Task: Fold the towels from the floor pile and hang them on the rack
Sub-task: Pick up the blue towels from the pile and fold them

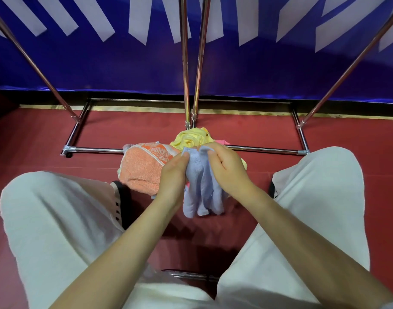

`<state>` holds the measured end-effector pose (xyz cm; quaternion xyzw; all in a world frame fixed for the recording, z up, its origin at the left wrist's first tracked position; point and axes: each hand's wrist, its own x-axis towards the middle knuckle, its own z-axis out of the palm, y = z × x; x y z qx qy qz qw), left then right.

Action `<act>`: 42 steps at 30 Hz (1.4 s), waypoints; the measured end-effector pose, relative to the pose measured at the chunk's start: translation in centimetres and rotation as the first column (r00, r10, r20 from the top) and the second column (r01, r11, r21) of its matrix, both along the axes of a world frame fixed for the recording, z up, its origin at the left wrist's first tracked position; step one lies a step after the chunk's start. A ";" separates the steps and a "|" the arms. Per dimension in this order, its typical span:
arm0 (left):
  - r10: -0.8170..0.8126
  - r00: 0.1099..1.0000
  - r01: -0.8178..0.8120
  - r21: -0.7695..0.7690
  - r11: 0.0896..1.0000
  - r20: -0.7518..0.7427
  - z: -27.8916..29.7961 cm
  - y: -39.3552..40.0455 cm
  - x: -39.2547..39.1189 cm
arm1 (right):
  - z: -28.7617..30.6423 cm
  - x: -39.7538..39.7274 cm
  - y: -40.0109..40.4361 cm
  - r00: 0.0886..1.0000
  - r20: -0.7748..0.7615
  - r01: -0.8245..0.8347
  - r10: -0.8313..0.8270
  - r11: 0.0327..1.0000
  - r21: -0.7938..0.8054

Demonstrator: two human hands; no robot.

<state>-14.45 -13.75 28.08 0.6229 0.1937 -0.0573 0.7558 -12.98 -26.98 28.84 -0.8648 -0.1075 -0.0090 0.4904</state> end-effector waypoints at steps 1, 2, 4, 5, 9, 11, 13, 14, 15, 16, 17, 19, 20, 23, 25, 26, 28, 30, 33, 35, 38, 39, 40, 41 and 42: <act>0.003 1.000 -0.003 -0.009 1.000 0.011 0.0 0.0 -0.1 | -0.1 0.0 0.0 1.000 -0.020 -0.025 0.025 1.000 -0.017; 0.010 1.000 -0.009 -0.023 1.000 0.017 0.0 0.0 -0.2 | -0.2 0.0 0.0 0.998 -0.042 -0.040 0.039 0.999 -0.017; 0.034 0.999 -0.033 -0.065 0.997 0.014 -0.1 0.2 -0.2 | -0.2 -0.1 0.0 0.996 -0.084 -0.023 0.024 1.000 0.021; 0.049 0.999 -0.048 -0.083 0.995 0.009 -0.1 0.3 -0.2 | -0.2 -0.2 0.0 0.995 -0.095 -0.002 0.006 0.999 0.046; 0.077 0.997 -0.074 -0.100 0.992 0.021 -0.1 0.4 -0.2 | 0.1 -0.5 0.3 0.995 -0.099 0.036 -0.015 0.977 0.209; 0.079 0.997 -0.076 -0.103 0.992 0.020 0.0 0.4 -0.3 | 0.1 -0.6 0.5 0.993 -0.114 0.009 0.021 0.965 0.261; 0.082 0.996 -0.079 -0.113 0.991 0.022 -0.1 0.4 -0.4 | 0.1 -0.7 0.6 0.993 -0.112 -0.012 0.046 0.959 0.283; 0.087 0.996 -0.084 -0.118 0.989 0.025 -0.1 0.4 -0.5 | 0.0 -0.7 0.7 0.994 -0.096 -0.021 0.050 0.960 0.280; 0.095 0.995 -0.091 -0.121 0.988 0.030 -0.1 0.4 -0.5 | -0.1 -0.8 0.8 0.995 -0.085 -0.029 0.054 0.961 0.274; 0.102 0.994 -0.097 -0.121 0.988 0.036 -0.1 0.4 -0.6 | -0.1 -0.8 0.9 0.994 -0.086 -0.037 0.062 0.961 0.273; 0.111 0.993 -0.105 -0.116 0.988 0.039 -0.1 0.3 -0.7 | -0.1 -0.9 1.0 0.992 -0.097 -0.047 0.076 0.961 0.273; 0.121 0.992 -0.115 -0.111 0.987 0.045 0.1 0.0 -0.8 | 0.0 -0.9 1.0 0.988 -0.121 -0.063 0.098 0.962 0.264; 0.130 0.990 -0.123 -0.113 0.986 0.049 0.2 -0.1 -0.9 | 0.0 -1.0 1.0 0.988 -0.124 -0.056 0.092 0.962 0.268; 0.127 0.991 -0.123 -0.087 0.989 0.045 0.4 -0.7 -1.1 | 0.3 -1.0 1.1 0.985 -0.170 0.041 0.022 0.933 0.359; 0.105 0.993 -0.101 -0.075 0.992 0.047 0.6 -1.2 -1.4 | 0.3 -1.0 1.1 0.976 -0.214 0.114 -0.029 0.911 0.396; 0.094 0.994 -0.091 -0.065 0.994 0.051 0.7 -1.5 -1.5 | 0.3 -0.9 1.1 0.973 -0.223 0.142 -0.054 0.906 0.399; 0.069 0.995 -0.067 -0.043 0.997 0.069 0.6 -1.7 -1.5 | 0.2 -0.8 1.2 0.968 -0.234 0.187 -0.096 0.893 0.410; 0.057 0.995 -0.055 -0.028 0.998 0.080 0.4 -1.8 -1.3 | 0.2 -0.8 1.3 0.963 -0.241 0.218 -0.122 0.878 0.427; 0.052 0.995 -0.052 -0.004 0.999 0.089 0.3 -1.9 -1.1 | 0.3 -0.7 1.4 0.954 -0.267 0.251 -0.138 0.853 0.457; 0.039 0.995 -0.039 -0.005 0.999 0.093 0.4 -2.3 -0.9 | 0.2 -0.8 1.5 0.949 -0.281 0.270 -0.146 0.837 0.475; 0.029 0.999 -0.029 -0.001 1.000 0.040 0.3 -2.6 -0.8 | 0.0 -0.9 1.7 0.942 -0.292 0.297 -0.168 0.823 0.484; 0.019 0.999 -0.020 0.026 0.999 0.035 0.1 -2.6 -1.0 | 0.0 -0.9 1.8 0.939 -0.295 0.306 -0.177 0.820 0.484; 0.010 0.999 -0.012 0.050 0.999 0.038 -0.1 -2.7 -1.0 | -0.1 -0.9 1.8 0.937 -0.296 0.316 -0.187 0.816 0.484; 0.009 0.999 -0.012 0.058 0.998 0.043 -0.2 -2.8 -1.1 | -0.1 -0.8 1.8 0.934 -0.296 0.326 -0.200 0.813 0.483; 0.008 0.999 -0.011 0.068 0.998 0.048 -0.3 -3.0 -1.1 | -0.1 -0.8 1.8 0.931 -0.295 0.340 -0.216 0.810 0.478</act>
